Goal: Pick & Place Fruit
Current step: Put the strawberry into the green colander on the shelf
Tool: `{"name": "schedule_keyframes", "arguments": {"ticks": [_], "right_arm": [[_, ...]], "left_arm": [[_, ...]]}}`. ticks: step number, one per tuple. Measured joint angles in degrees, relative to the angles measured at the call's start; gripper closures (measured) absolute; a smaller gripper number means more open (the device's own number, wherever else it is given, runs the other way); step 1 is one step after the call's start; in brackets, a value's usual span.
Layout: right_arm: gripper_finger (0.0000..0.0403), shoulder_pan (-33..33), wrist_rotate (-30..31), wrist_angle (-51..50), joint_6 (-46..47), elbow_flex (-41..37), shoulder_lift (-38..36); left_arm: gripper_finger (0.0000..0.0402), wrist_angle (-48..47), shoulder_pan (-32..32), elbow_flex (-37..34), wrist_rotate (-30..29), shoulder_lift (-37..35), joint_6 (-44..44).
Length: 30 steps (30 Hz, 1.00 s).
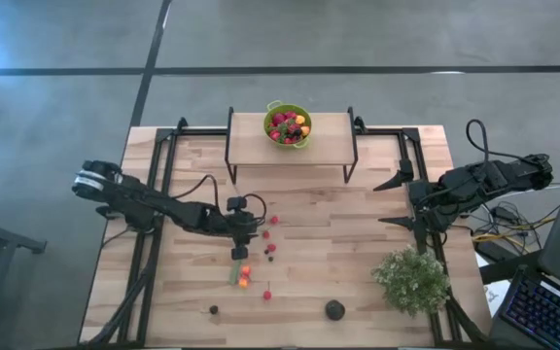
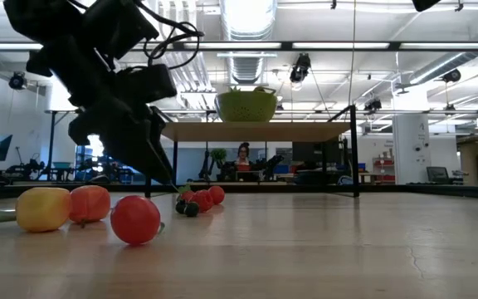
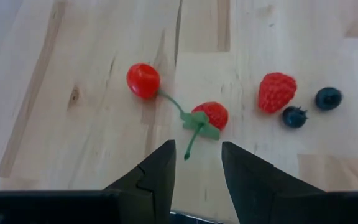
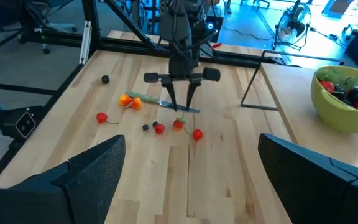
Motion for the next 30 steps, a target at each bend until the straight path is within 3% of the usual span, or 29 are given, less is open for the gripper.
{"name": "schedule_keyframes", "arguments": {"ticks": [13,30], "right_arm": [[0.0040,0.01,0.00,0.01,0.00,0.00,-0.04],[0.0040,0.01,0.00,-0.01,0.00,0.00,-0.02]], "left_arm": [[0.0272,-0.01,0.36,0.00,-2.56,0.47,1.01],[0.0394,0.52,0.85,0.00,-0.48,0.47,0.22]]}}
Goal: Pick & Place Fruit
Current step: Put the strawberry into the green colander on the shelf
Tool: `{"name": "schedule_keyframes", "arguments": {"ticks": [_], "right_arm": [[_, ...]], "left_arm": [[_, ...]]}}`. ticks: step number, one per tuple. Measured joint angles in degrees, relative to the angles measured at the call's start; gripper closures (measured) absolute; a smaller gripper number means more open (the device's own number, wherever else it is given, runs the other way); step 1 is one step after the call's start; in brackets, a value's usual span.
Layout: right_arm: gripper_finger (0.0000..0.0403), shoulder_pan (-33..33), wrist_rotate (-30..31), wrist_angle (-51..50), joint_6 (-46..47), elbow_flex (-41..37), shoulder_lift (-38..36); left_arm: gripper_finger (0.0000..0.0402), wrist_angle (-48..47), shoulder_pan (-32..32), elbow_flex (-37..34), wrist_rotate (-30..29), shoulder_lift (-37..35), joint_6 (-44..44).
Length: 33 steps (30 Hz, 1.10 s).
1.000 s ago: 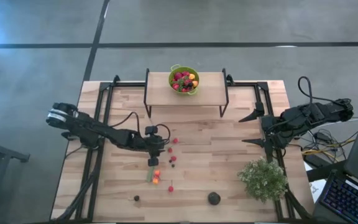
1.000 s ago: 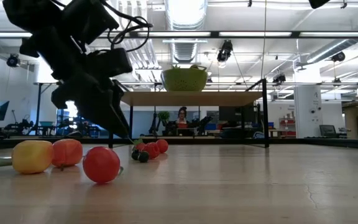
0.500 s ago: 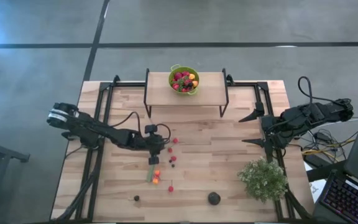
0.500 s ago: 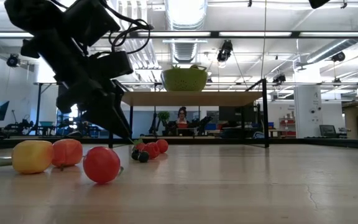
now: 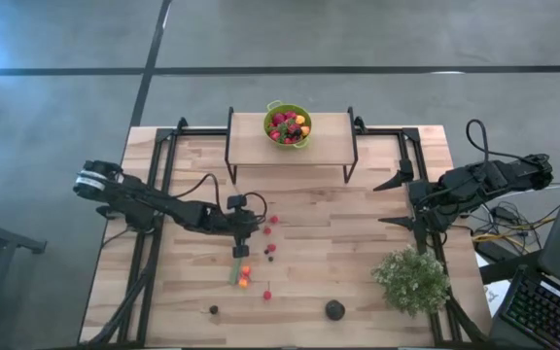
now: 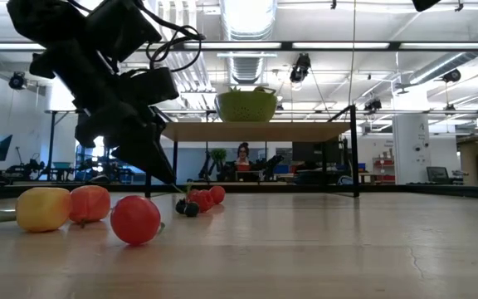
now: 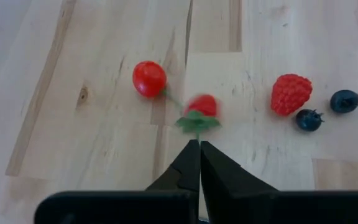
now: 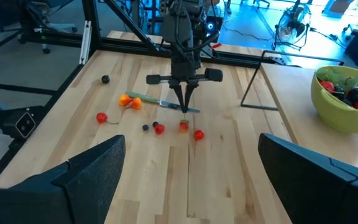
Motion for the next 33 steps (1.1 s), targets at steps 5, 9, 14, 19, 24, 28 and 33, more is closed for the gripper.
{"name": "schedule_keyframes", "arguments": {"ticks": [5,9,14,19,24,28,33], "right_arm": [[0.0040,-0.02,0.00,0.00,0.00,0.00,0.04],[0.0040,-0.01,0.01,0.01,0.00,0.00,0.02],[0.0039,-0.02,0.02,0.02,0.00,0.00,0.02],[0.0039,-0.02,0.00,0.02,0.00,0.00,0.02],[0.0039,-0.02,0.00,0.00,0.00,0.00,0.02],[0.0040,-0.02,0.00,0.01,0.00,0.00,0.02],[0.0040,-0.02,0.00,0.00,0.00,0.00,0.02]], "left_arm": [[0.0396,0.86,0.00,0.02,0.17,0.00,-0.84],[0.0397,1.02,0.00,0.27,0.13,0.00,-1.25],[0.0399,1.00,0.00,3.12,2.98,-1.34,-1.33],[0.0400,1.09,-0.03,6.75,2.98,-2.84,0.92],[0.0400,1.51,0.07,10.01,-1.44,-2.84,3.12],[0.0401,1.47,0.19,12.76,-2.08,-2.84,4.79],[0.0401,1.45,0.29,16.45,-2.08,-2.84,7.51]]}}
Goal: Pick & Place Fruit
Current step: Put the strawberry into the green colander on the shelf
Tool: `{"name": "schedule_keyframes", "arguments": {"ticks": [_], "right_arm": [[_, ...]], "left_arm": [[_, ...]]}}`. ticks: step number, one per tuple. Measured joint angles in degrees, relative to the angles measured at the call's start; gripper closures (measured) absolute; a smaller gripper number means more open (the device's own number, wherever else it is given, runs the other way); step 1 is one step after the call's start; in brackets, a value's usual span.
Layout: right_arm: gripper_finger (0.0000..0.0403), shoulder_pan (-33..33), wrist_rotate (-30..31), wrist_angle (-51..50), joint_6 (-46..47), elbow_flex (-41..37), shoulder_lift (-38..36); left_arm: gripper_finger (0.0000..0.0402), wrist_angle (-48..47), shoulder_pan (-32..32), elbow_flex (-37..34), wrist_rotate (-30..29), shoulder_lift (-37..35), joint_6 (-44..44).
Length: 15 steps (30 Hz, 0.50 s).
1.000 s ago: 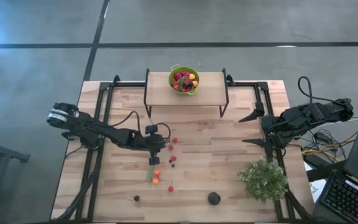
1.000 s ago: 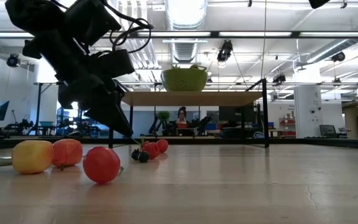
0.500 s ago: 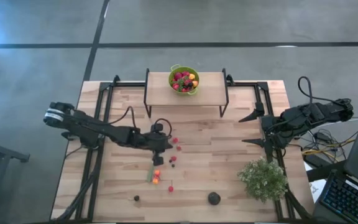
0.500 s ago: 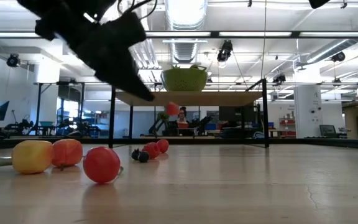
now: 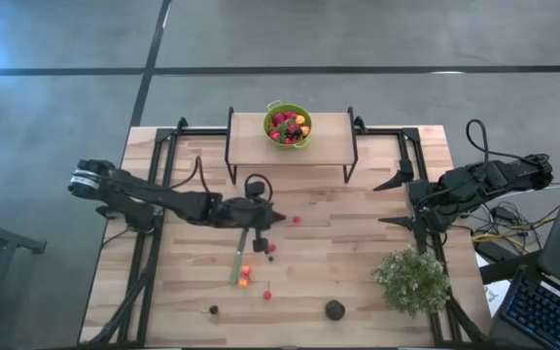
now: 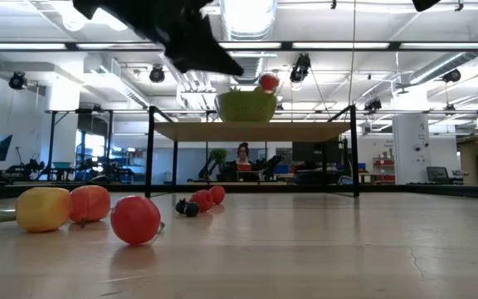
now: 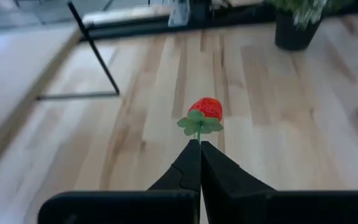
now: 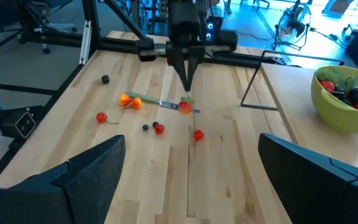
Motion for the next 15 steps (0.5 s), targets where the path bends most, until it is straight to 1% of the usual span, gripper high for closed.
{"name": "schedule_keyframes", "arguments": {"ticks": [3,5,12,15], "right_arm": [[0.0039,0.00,0.00,0.01,0.00,0.00,0.00],[0.0040,0.00,0.00,0.02,0.01,0.00,0.00],[0.0040,0.00,0.00,0.02,0.00,0.00,-0.02],[0.0039,0.00,0.00,0.01,0.00,0.00,-0.04]], "left_arm": [[0.0401,-0.08,0.02,1.76,-0.17,0.00,1.47],[0.0401,-0.12,0.08,2.96,-1.87,0.00,2.71],[0.0401,-0.14,0.82,6.85,-10.43,0.00,4.82],[0.0401,-0.05,1.34,8.08,-15.30,0.00,4.92]]}}
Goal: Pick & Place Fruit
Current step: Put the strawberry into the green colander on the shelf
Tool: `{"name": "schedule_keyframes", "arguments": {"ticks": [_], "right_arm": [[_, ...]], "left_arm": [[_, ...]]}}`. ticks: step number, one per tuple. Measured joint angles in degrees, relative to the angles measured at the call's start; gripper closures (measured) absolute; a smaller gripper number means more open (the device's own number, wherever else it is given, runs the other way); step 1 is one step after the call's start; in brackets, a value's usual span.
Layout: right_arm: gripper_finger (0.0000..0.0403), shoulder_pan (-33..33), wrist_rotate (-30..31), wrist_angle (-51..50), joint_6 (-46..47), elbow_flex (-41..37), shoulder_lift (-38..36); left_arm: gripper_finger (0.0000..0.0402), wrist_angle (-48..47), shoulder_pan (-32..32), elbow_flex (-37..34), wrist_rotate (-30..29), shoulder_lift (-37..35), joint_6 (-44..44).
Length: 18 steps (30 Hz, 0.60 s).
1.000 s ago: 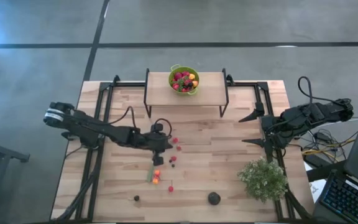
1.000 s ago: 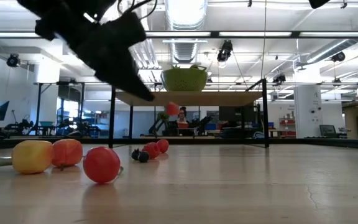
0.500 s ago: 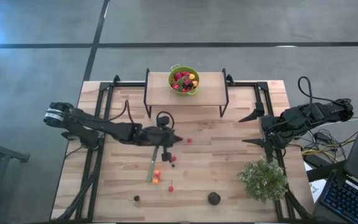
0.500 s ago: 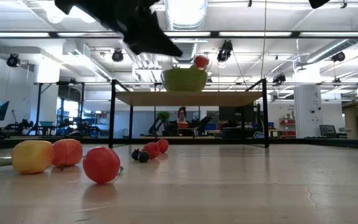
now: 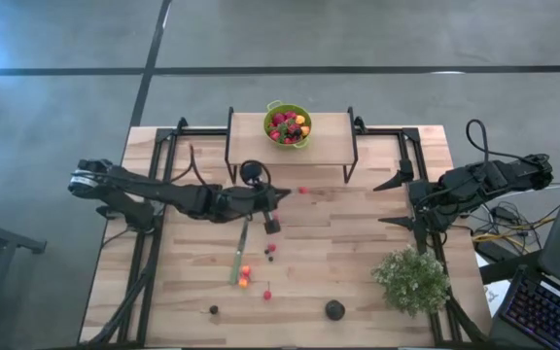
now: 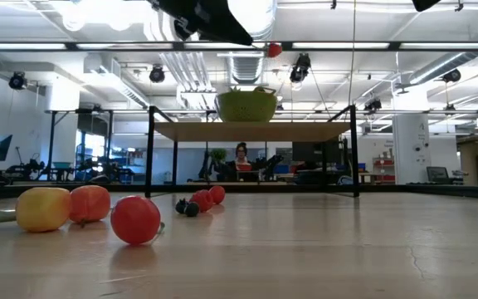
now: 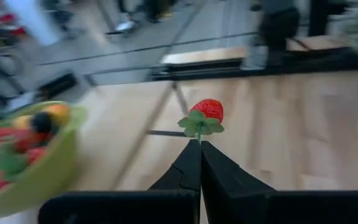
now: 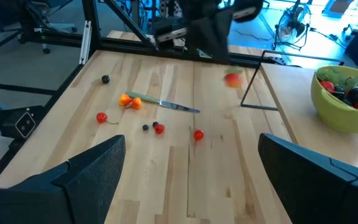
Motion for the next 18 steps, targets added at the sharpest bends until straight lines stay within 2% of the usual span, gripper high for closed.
{"name": "schedule_keyframes", "arguments": {"ticks": [3,7,18], "right_arm": [[0.0040,0.00,0.00,0.01,0.00,0.00,0.00],[0.0040,0.00,0.00,0.01,0.00,0.00,0.00],[0.0040,0.00,0.00,0.01,0.00,0.00,0.02]], "left_arm": [[0.0401,-0.04,1.19,0.69,-4.31,0.00,0.10],[0.0401,-0.02,4.10,1.26,-7.16,0.00,0.40],[0.0401,-1.51,13.09,1.42,-8.24,0.00,-1.37]]}}
